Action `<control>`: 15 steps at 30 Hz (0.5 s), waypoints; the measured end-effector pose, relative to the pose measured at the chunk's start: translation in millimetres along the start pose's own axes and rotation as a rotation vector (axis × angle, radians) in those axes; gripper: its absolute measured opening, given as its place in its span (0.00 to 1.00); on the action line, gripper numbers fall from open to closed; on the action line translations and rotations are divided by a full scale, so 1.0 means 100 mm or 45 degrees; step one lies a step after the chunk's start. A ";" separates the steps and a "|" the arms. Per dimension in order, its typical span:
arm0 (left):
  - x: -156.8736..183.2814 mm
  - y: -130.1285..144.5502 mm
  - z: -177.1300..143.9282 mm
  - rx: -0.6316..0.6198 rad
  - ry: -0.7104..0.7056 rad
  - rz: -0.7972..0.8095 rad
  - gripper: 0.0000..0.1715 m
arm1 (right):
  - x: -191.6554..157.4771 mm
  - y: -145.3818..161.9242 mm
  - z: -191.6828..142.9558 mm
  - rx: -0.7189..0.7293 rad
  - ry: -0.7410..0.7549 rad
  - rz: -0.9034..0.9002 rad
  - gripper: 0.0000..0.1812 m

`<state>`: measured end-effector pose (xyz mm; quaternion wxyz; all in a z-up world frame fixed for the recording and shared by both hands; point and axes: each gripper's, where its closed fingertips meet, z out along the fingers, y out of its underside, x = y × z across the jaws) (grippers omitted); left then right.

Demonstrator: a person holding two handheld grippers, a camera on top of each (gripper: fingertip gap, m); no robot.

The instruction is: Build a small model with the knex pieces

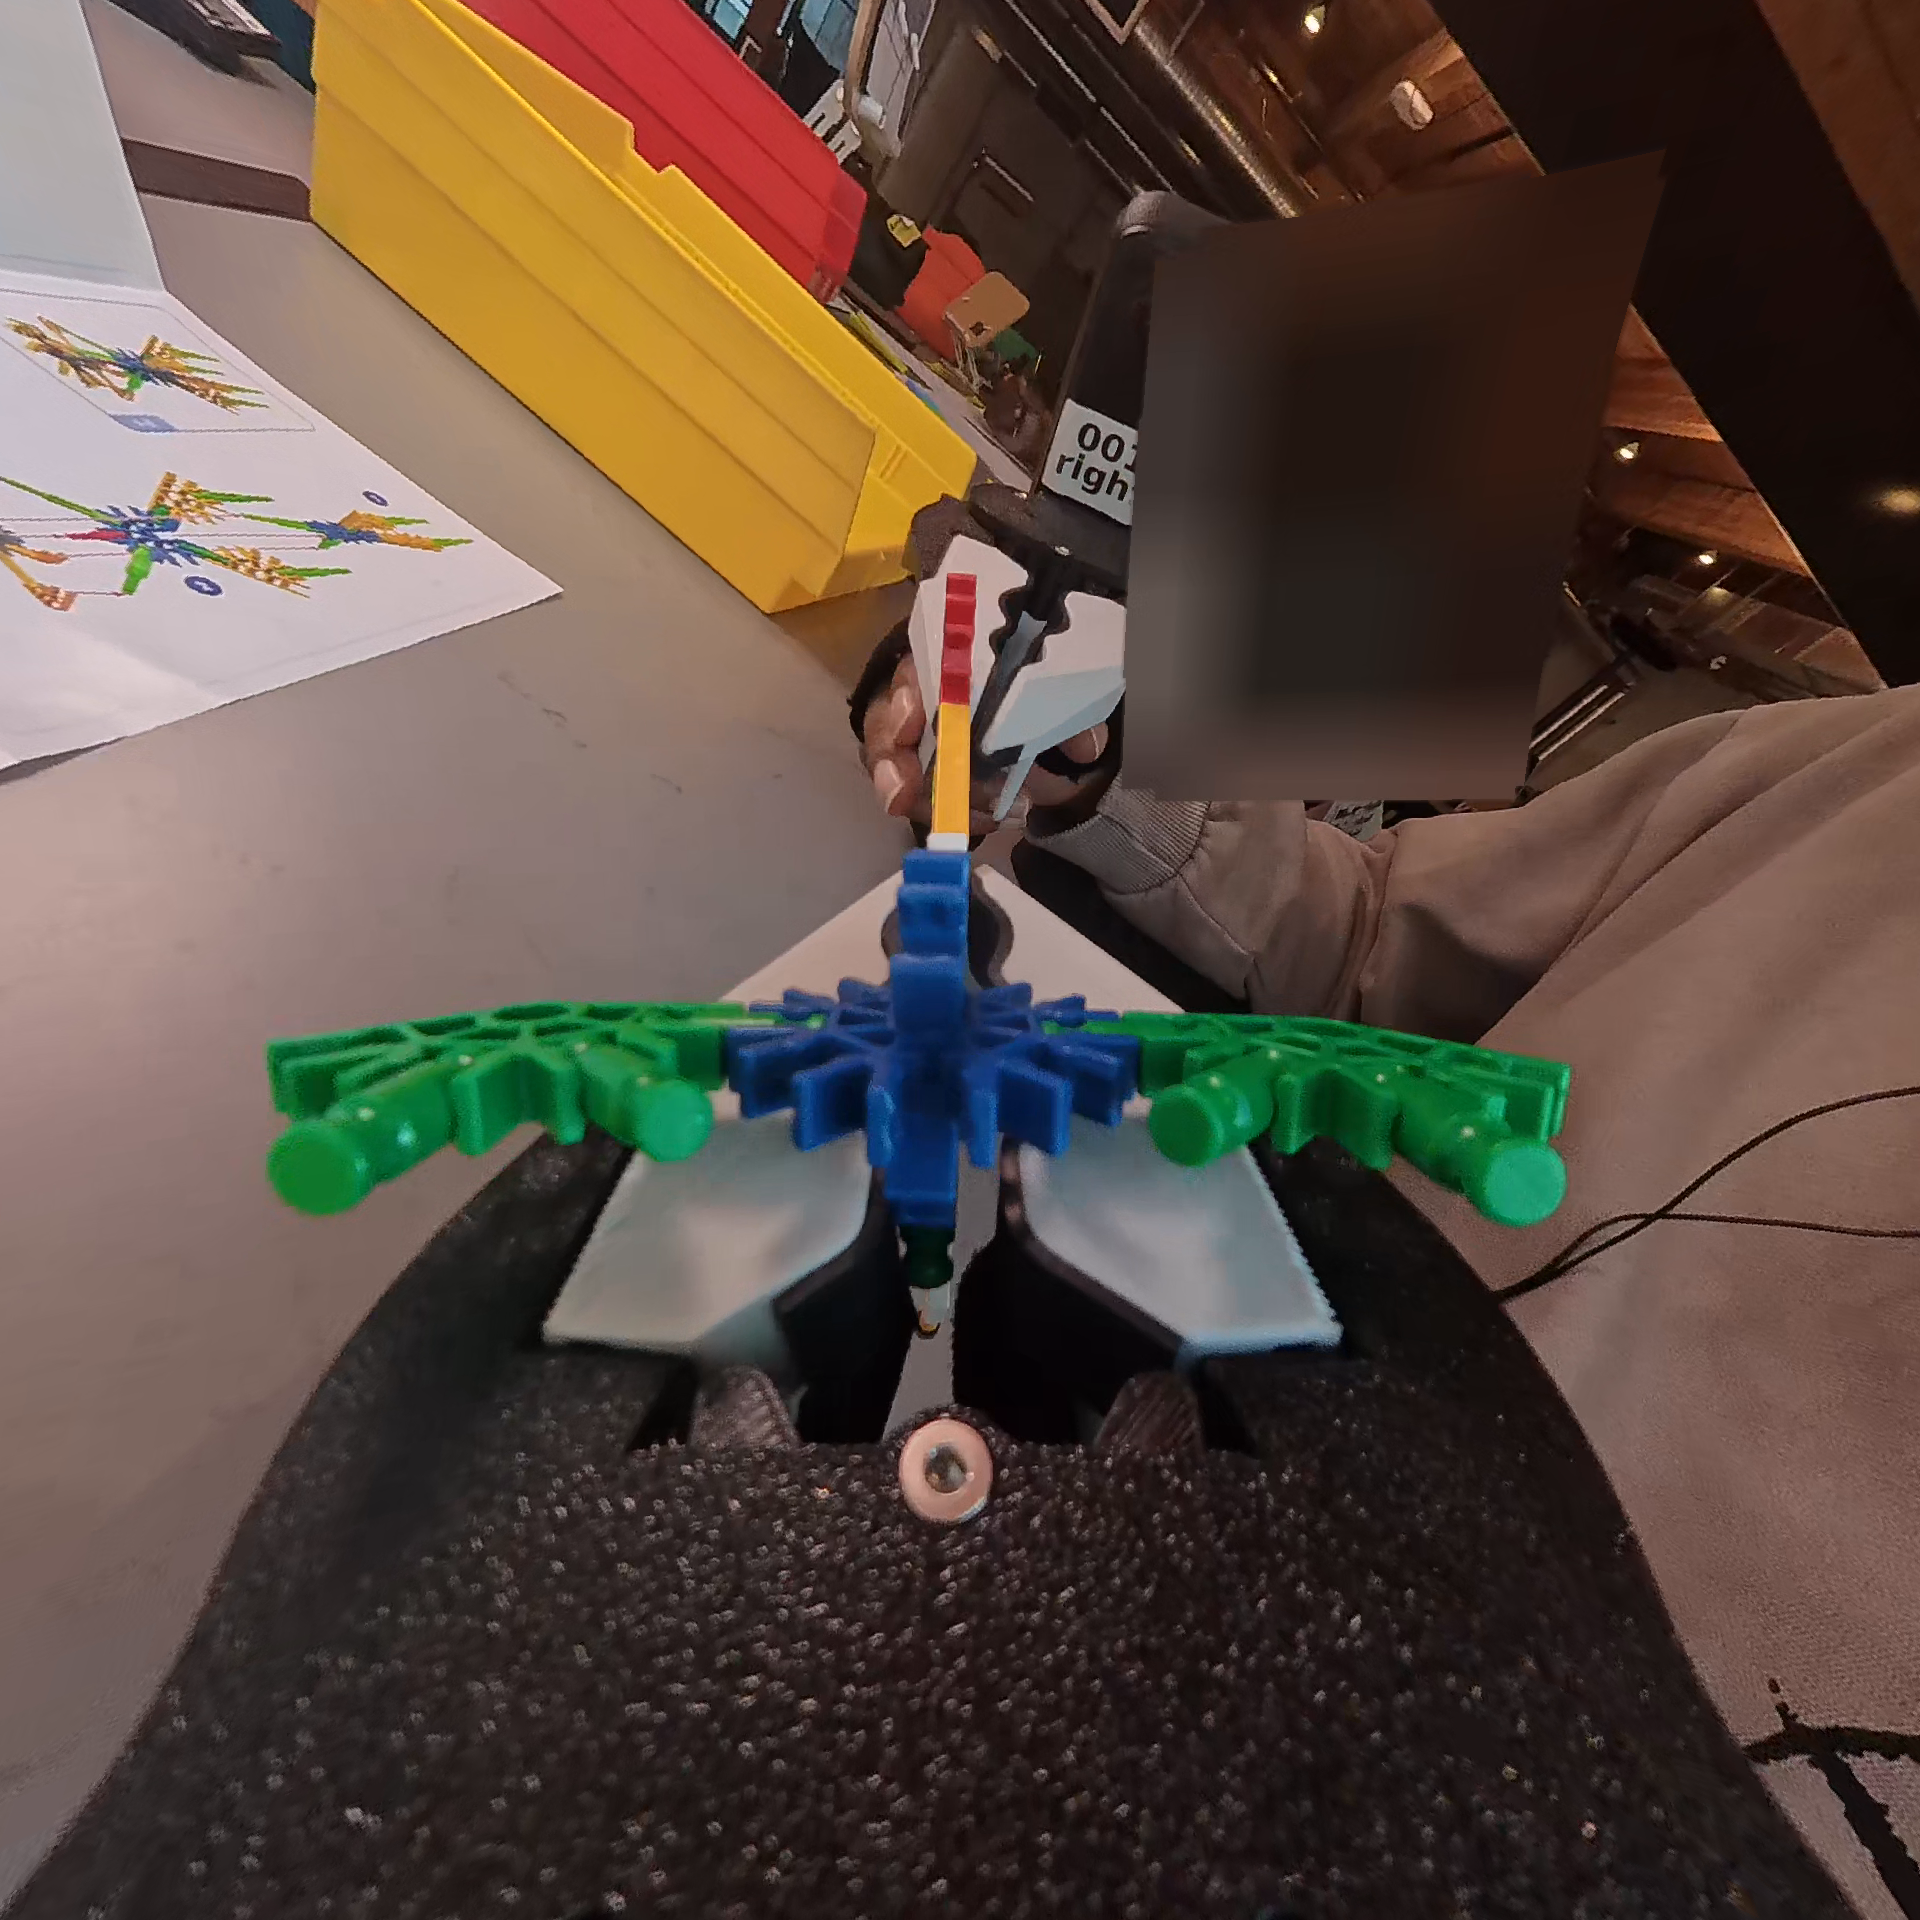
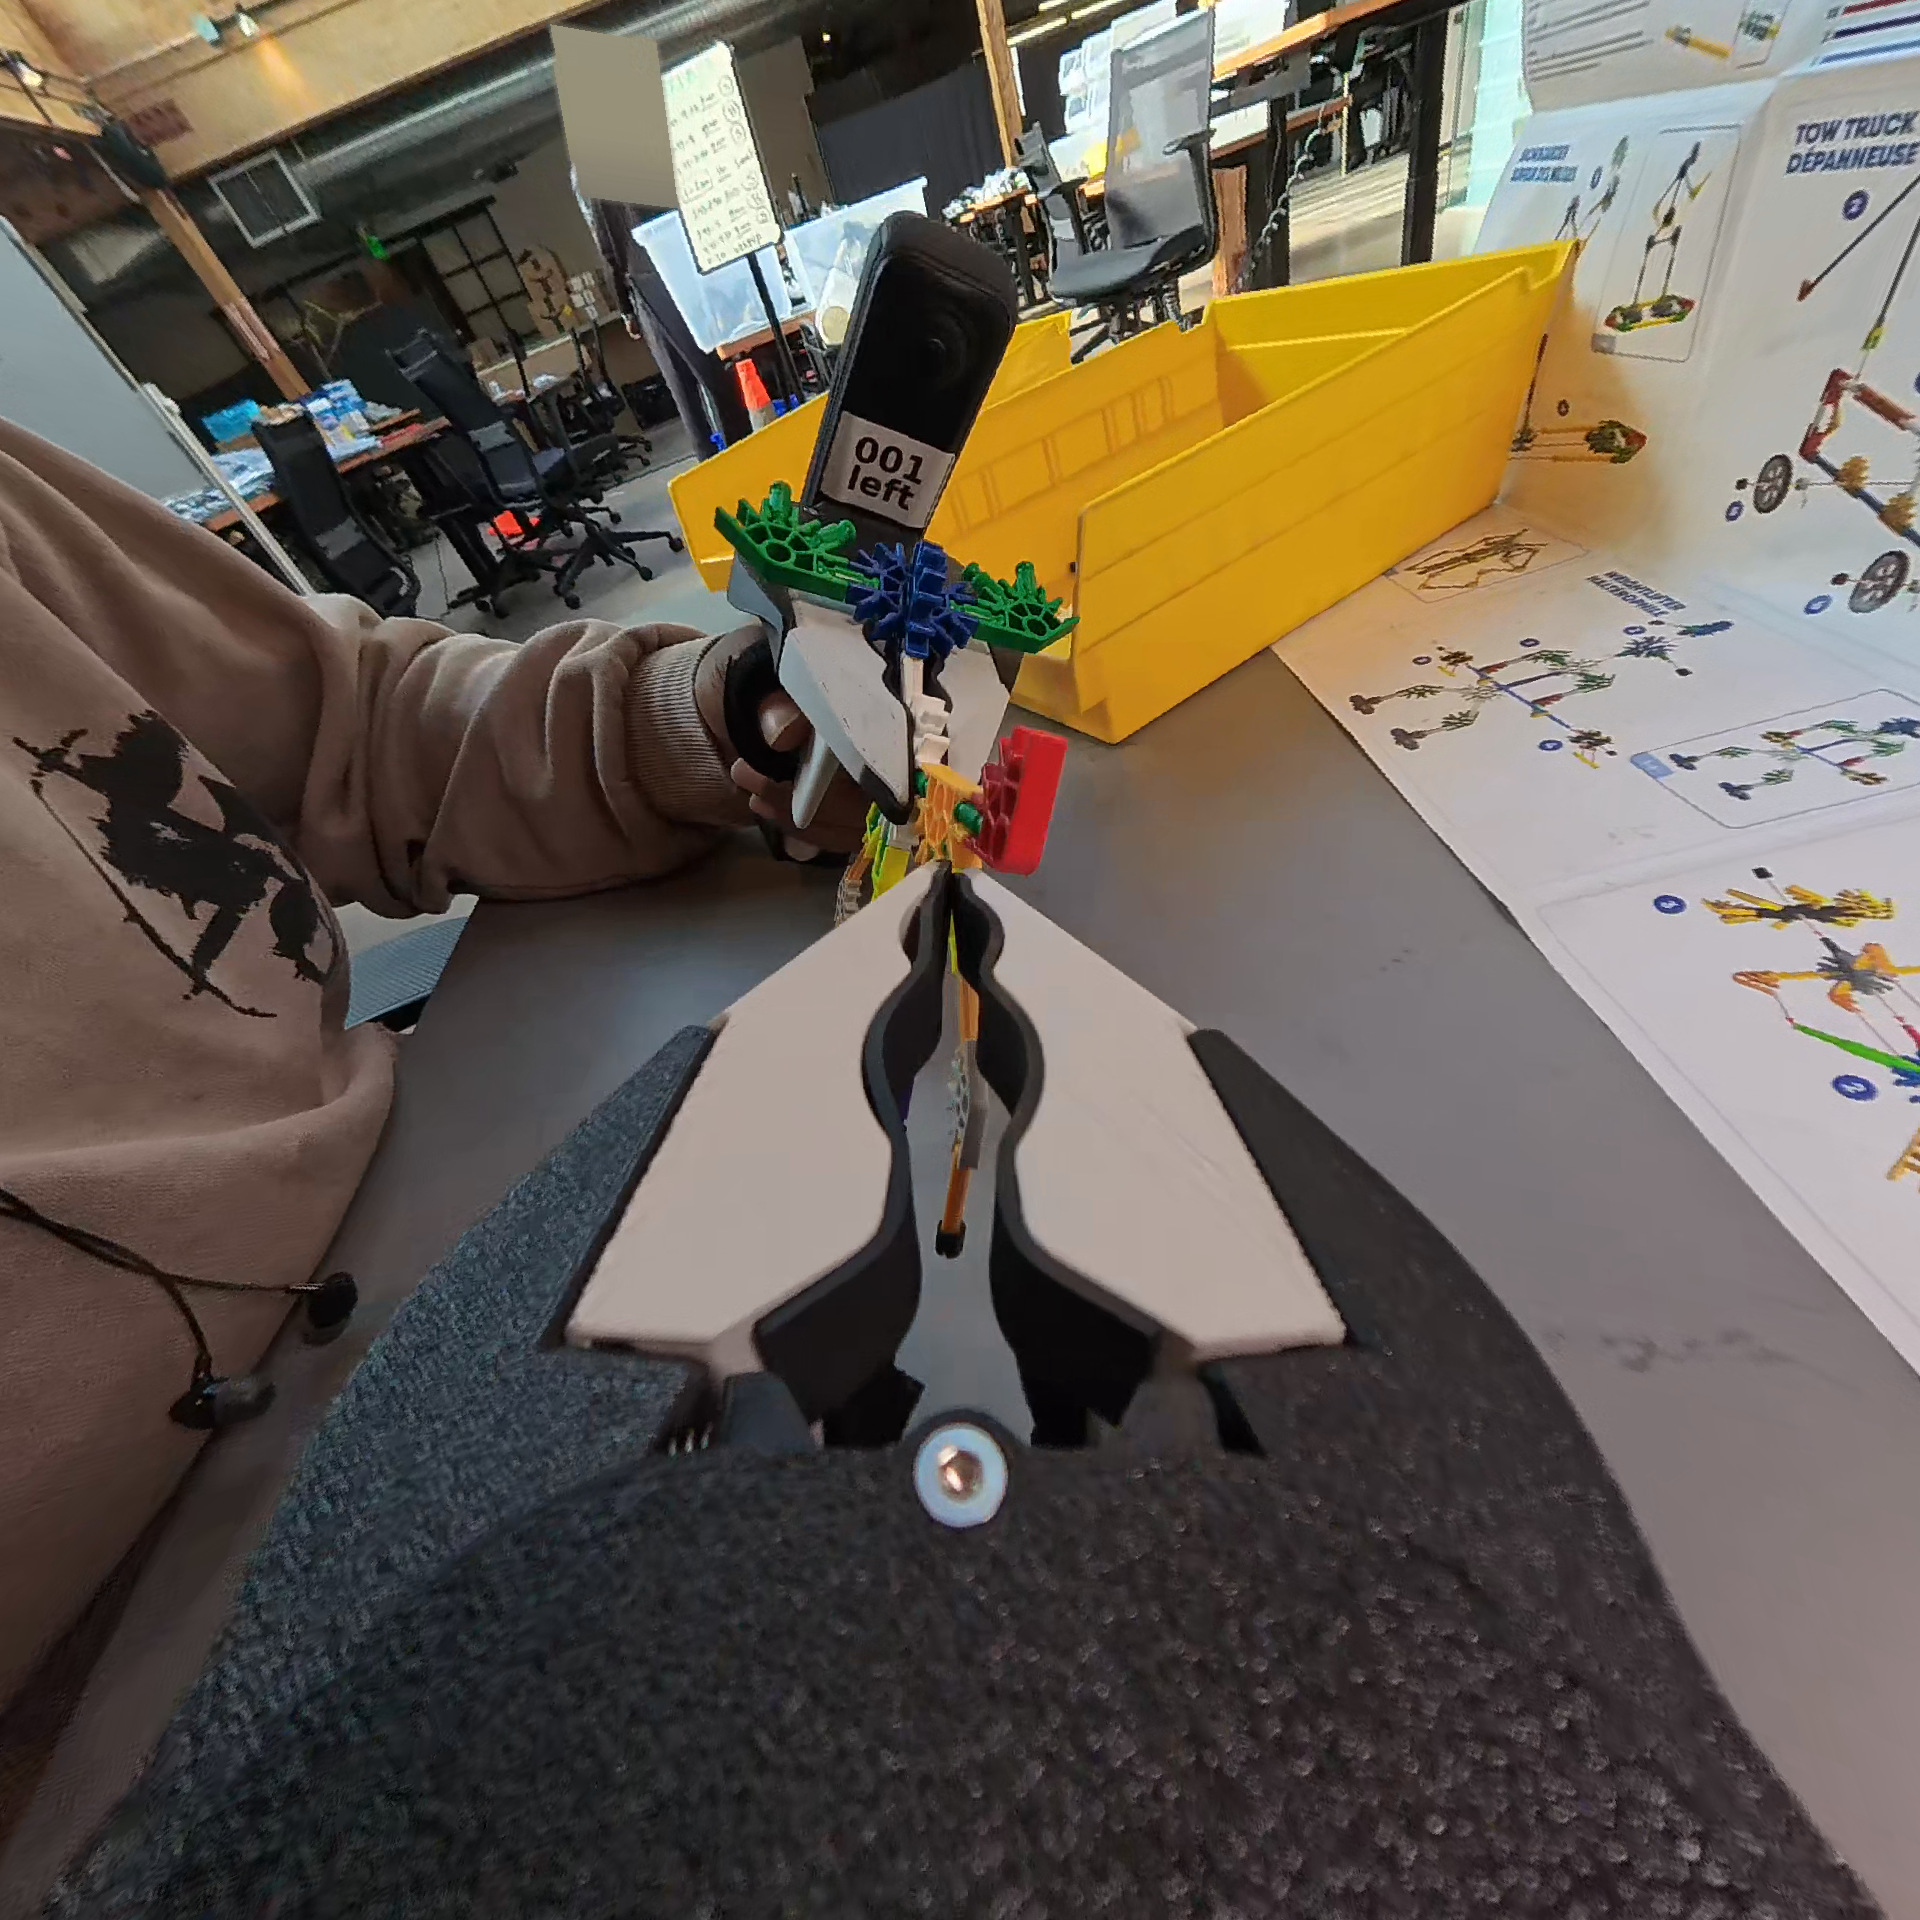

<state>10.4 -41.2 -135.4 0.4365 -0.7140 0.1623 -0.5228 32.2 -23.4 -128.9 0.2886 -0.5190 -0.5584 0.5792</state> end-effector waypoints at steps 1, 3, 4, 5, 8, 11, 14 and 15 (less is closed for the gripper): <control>0.01 -0.02 0.00 0.011 0.011 -0.003 0.03 | -0.01 -0.02 -0.01 0.012 -0.009 0.003 0.00; 0.03 -0.04 0.00 0.036 0.024 0.006 0.03 | -0.03 -0.07 -0.01 0.046 -0.020 0.021 0.00; 0.05 -0.05 0.01 0.046 0.029 0.016 0.03 | -0.05 -0.08 -0.01 0.064 -0.032 0.028 0.00; 0.07 -0.05 0.02 0.055 0.043 0.026 0.04 | -0.07 -0.10 0.00 0.076 -0.051 0.035 0.00; 0.15 -0.06 0.07 0.076 0.071 0.041 0.10 | -0.15 -0.10 0.05 0.092 -0.104 0.052 0.00; 0.15 -0.06 0.08 0.084 0.064 0.041 0.09 | -0.22 -0.06 0.11 0.076 -0.159 0.076 0.00; 0.06 -0.04 0.04 0.053 0.013 0.026 0.03 | -0.17 -0.01 0.10 0.038 -0.129 0.091 0.00; 0.04 -0.06 0.02 0.057 0.004 0.022 0.03 | -0.14 -0.01 0.07 0.033 -0.121 0.100 0.04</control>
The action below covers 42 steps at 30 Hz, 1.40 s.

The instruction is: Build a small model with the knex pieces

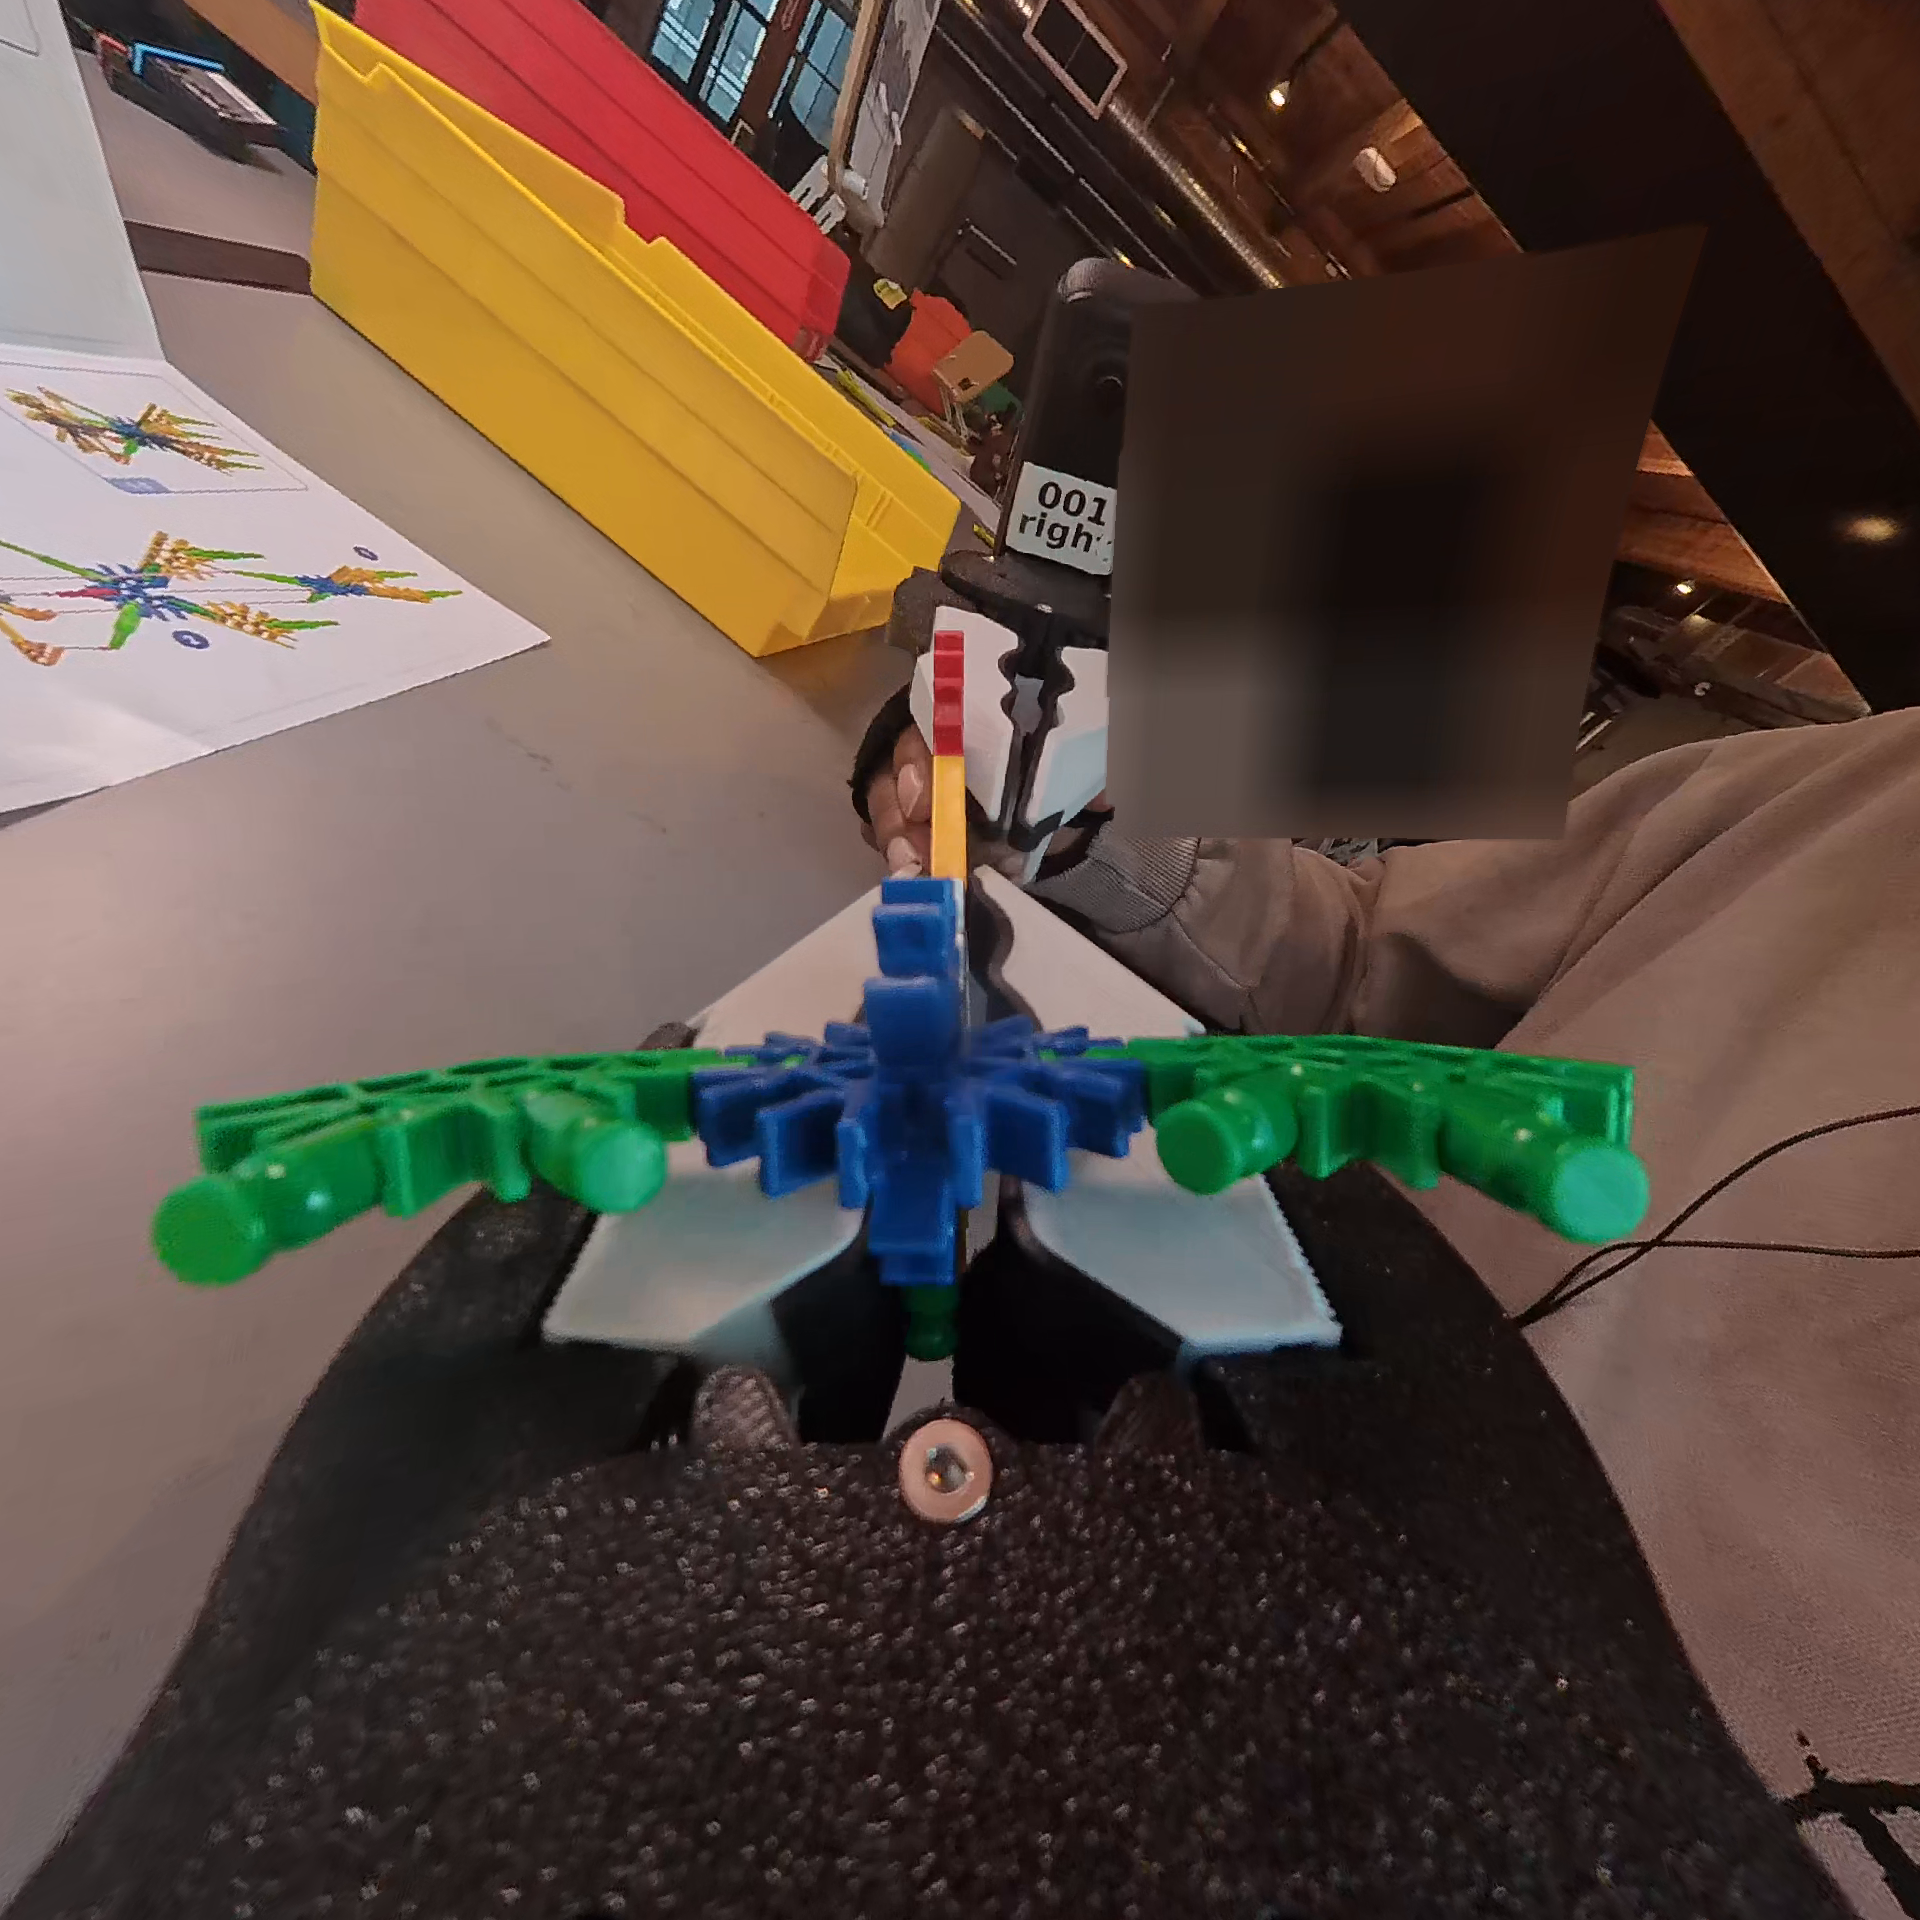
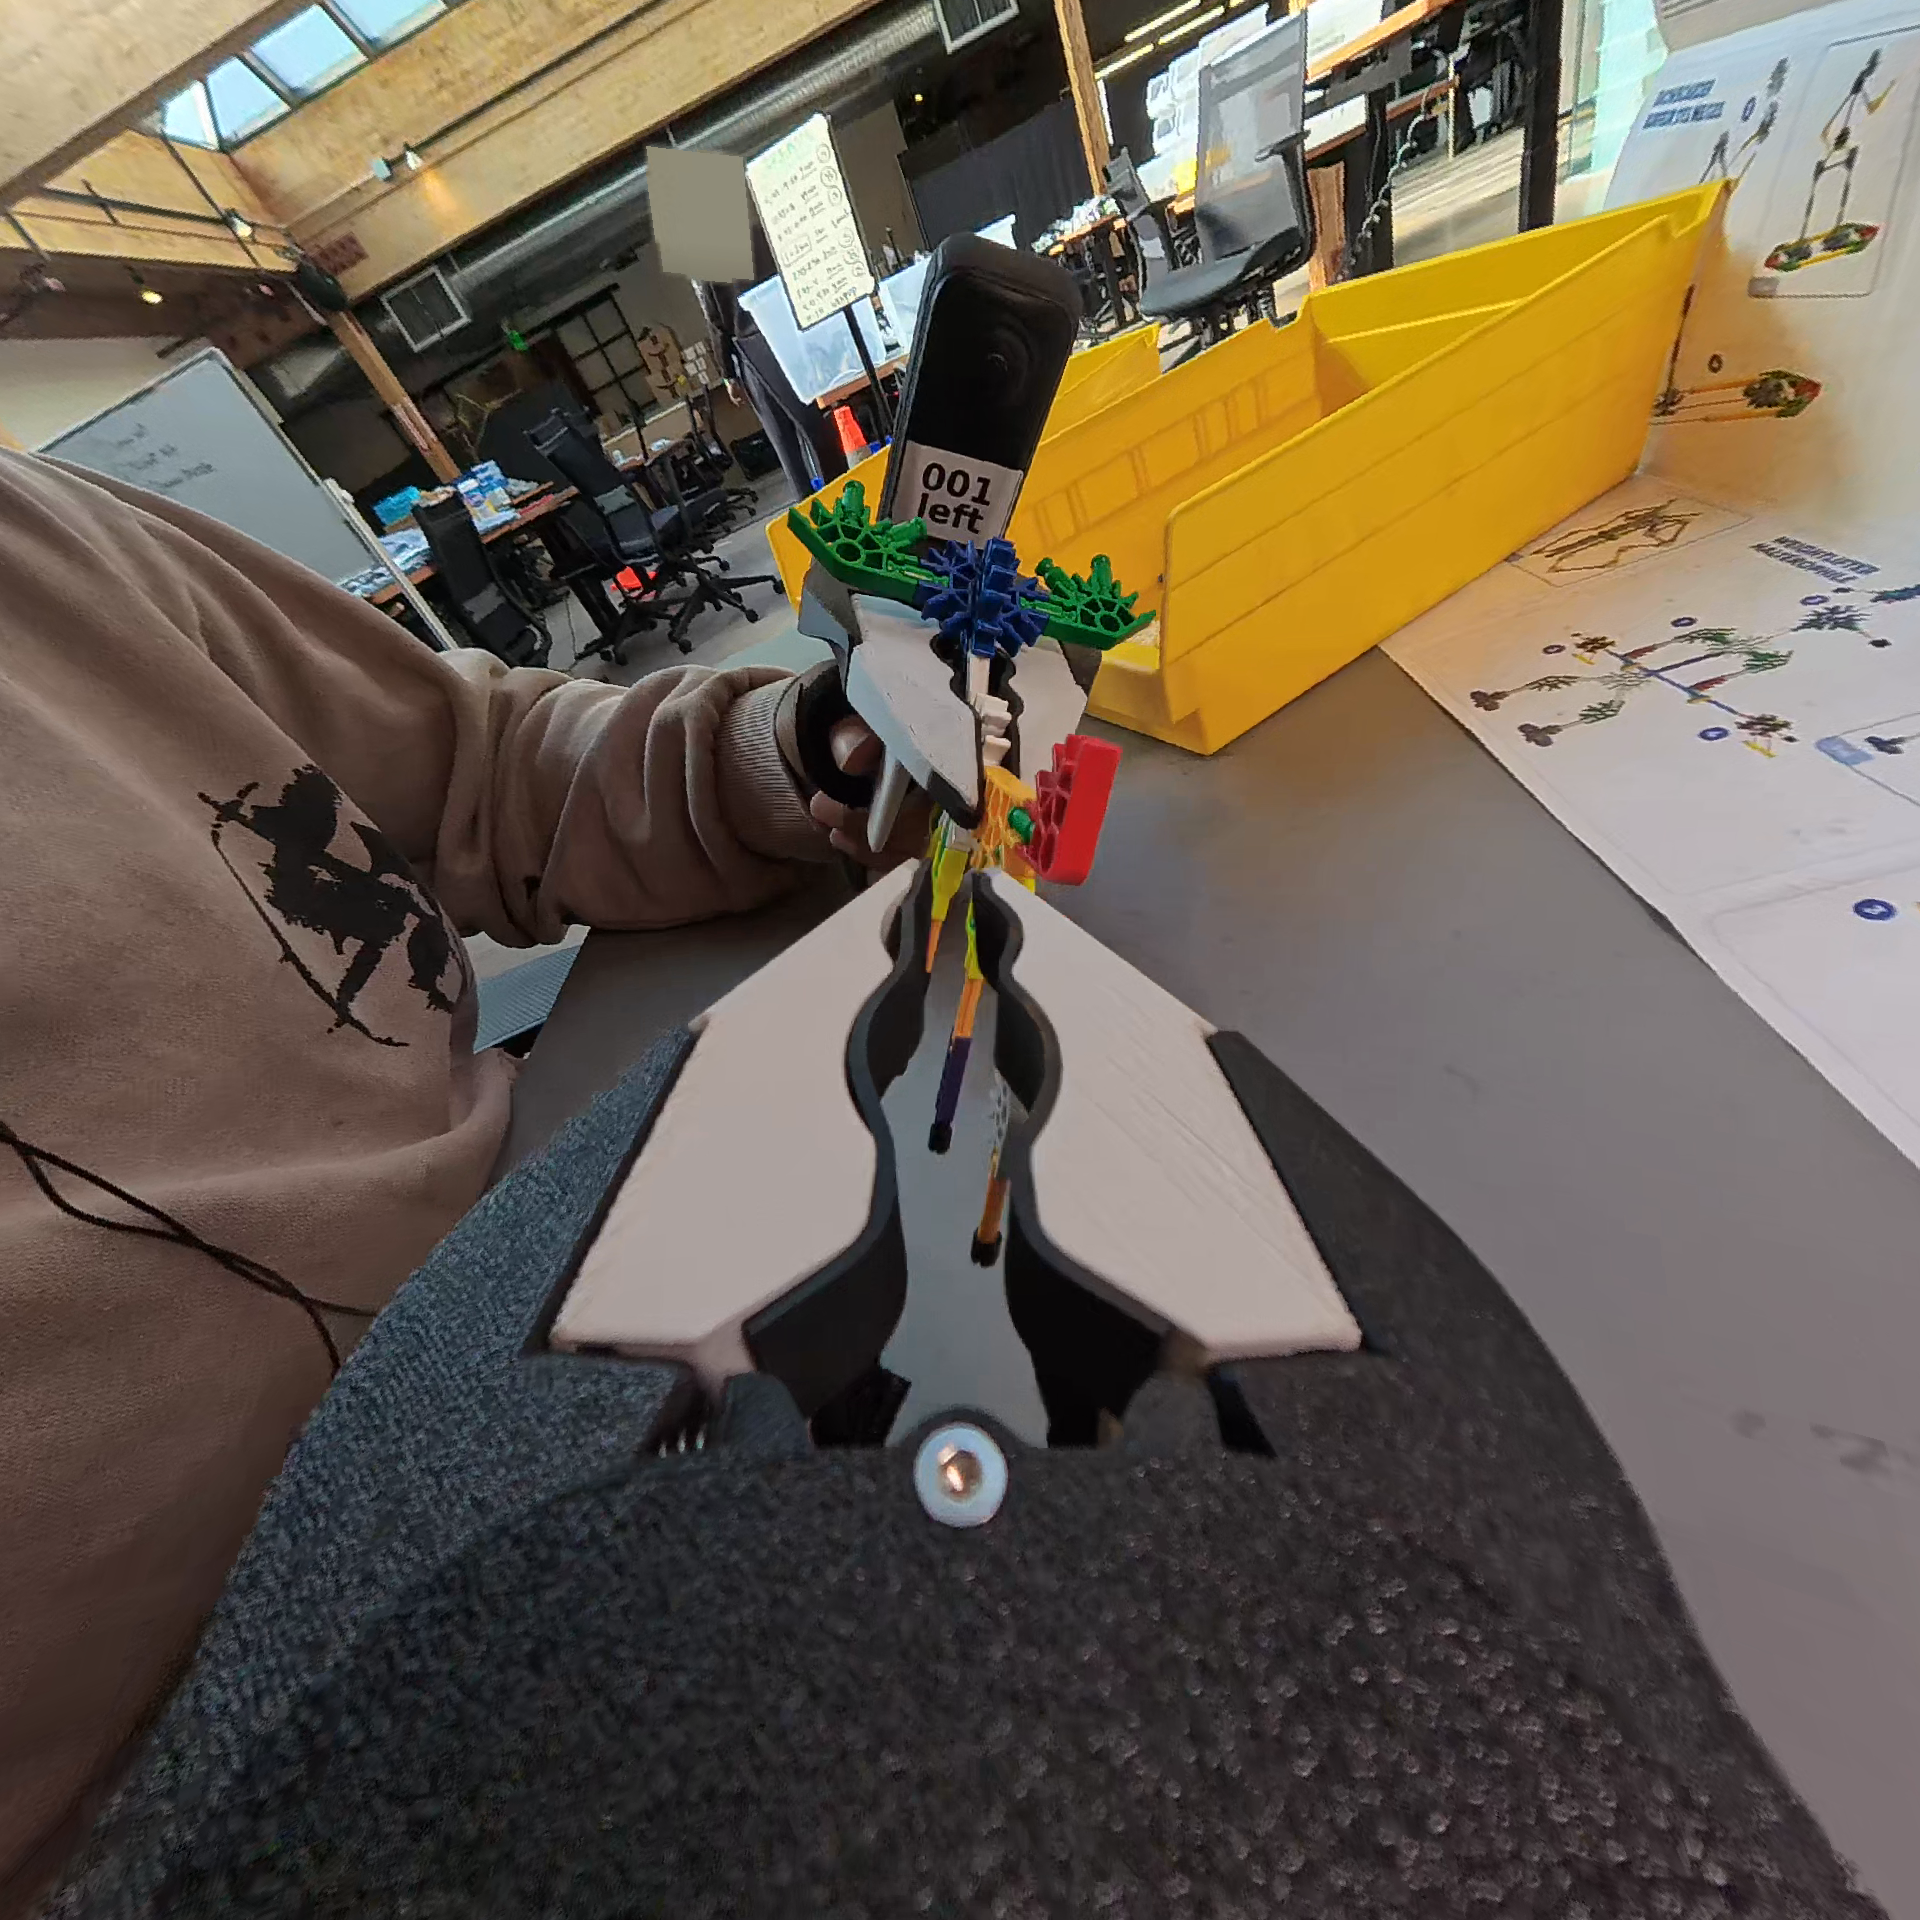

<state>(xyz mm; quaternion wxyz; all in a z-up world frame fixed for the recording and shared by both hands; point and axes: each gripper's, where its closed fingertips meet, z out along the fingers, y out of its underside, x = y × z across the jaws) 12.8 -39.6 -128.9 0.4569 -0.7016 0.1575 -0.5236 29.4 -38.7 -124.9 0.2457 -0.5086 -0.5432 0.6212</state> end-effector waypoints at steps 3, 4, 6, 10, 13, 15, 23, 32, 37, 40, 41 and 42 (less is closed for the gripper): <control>-0.04 -0.04 -0.05 0.010 -0.009 -0.020 0.03 | 0.16 -0.07 -0.09 0.040 0.094 0.035 0.14; -0.04 -0.03 -0.05 0.007 -0.010 -0.023 0.03 | 0.19 -0.09 -0.12 0.060 0.113 0.038 0.15; -0.02 -0.01 -0.03 -0.010 0.006 -0.026 0.03 | 0.19 -0.09 -0.11 0.071 0.104 0.051 0.14; 0.03 0.05 0.01 -0.039 0.023 -0.012 0.03 | 0.10 -0.08 -0.08 0.052 0.058 0.002 0.03; 0.10 -0.03 0.01 0.030 0.067 -0.020 0.04 | 0.04 -0.17 -0.07 0.128 0.015 0.046 0.02; 0.17 -0.08 0.03 0.085 0.118 -0.032 0.08 | 0.02 -0.18 -0.02 0.155 -0.005 0.075 0.02; 0.14 -0.07 0.05 0.089 0.066 0.007 0.05 | -0.01 -0.16 0.03 0.192 -0.069 0.145 0.02; 0.17 -0.08 0.07 0.136 0.121 -0.063 0.09 | -0.07 -0.24 0.00 0.270 -0.128 0.177 0.03; 0.20 -0.03 0.12 0.089 0.103 0.009 0.23 | -0.11 -0.47 -0.13 0.462 -0.178 0.192 0.02; 0.28 -0.05 0.13 0.123 0.170 -0.026 0.19 | -0.10 -0.48 -0.12 0.476 -0.142 0.153 0.02; 0.31 -0.07 0.14 0.145 0.181 -0.024 0.17 | -0.11 -0.46 -0.10 0.466 -0.148 0.154 0.02; 0.32 -0.10 0.13 0.180 0.176 -0.014 0.16 | -0.12 -0.46 -0.09 0.471 -0.156 0.160 0.02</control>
